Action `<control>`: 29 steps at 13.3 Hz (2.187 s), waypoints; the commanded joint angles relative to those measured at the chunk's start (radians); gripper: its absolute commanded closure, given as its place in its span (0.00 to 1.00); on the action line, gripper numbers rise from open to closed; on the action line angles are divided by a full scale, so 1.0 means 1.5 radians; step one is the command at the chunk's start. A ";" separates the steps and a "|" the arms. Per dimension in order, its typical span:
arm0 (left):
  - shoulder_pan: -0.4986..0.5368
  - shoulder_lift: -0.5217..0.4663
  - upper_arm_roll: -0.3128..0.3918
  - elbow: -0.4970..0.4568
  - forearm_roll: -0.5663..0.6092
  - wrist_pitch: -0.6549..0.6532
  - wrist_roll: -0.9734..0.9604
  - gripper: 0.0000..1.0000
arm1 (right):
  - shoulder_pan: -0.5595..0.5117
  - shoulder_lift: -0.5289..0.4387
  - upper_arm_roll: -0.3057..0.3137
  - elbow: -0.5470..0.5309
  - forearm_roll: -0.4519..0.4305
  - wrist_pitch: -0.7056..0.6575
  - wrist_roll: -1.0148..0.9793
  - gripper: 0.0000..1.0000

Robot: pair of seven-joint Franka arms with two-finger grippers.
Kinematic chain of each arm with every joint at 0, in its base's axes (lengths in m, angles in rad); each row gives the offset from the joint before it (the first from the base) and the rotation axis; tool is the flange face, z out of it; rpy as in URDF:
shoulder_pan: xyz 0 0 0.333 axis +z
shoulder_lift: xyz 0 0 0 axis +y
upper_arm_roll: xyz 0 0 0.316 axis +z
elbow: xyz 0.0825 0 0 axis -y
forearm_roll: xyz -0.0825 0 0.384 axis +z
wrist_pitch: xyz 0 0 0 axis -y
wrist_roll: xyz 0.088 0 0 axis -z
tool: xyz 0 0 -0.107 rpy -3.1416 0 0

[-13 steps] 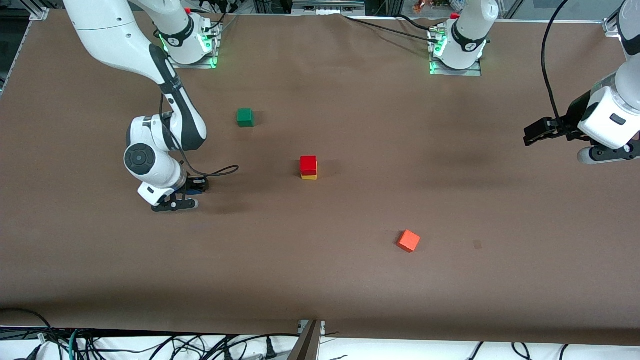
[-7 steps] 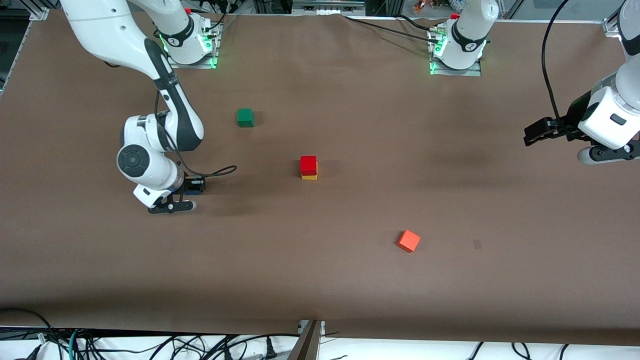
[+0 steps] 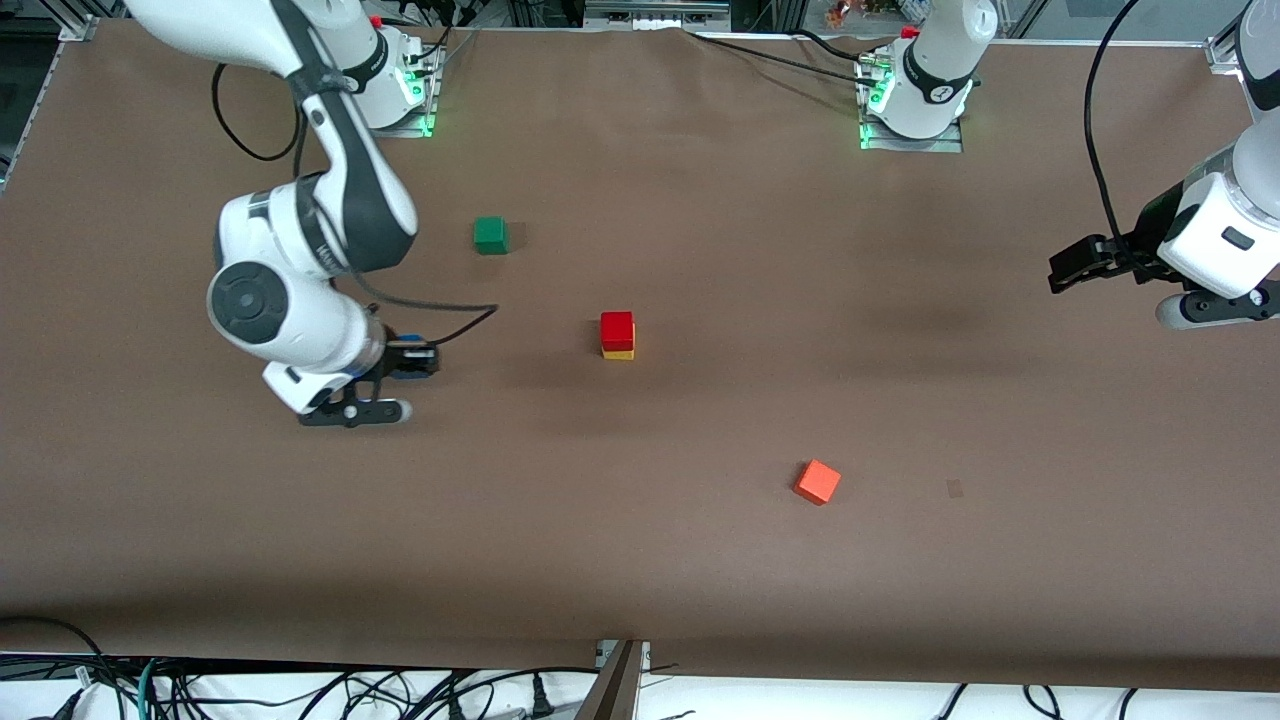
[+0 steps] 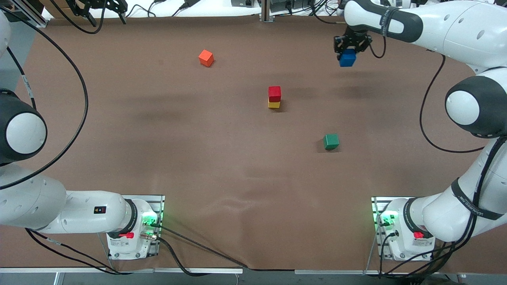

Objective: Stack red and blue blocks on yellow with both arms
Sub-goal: 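Carry the blue cube with the right gripper over the red cube, then lower the blue cube onto the red cube and open the right gripper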

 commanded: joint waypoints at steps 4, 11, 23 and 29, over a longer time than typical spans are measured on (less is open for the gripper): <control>0.005 0.008 0.000 0.017 -0.012 -0.001 0.019 0.00 | 0.155 0.063 0.016 0.072 0.041 0.027 0.283 0.65; 0.005 0.008 0.000 0.018 -0.014 -0.001 0.019 0.00 | 0.261 0.106 0.012 0.070 0.018 0.133 0.354 0.65; 0.005 0.008 0.000 0.018 -0.015 -0.001 0.021 0.00 | 0.263 0.134 0.011 0.065 -0.059 0.136 0.353 0.64; 0.005 0.008 0.000 0.017 -0.016 -0.001 0.021 0.00 | 0.263 0.144 0.011 0.069 -0.056 0.153 0.354 0.64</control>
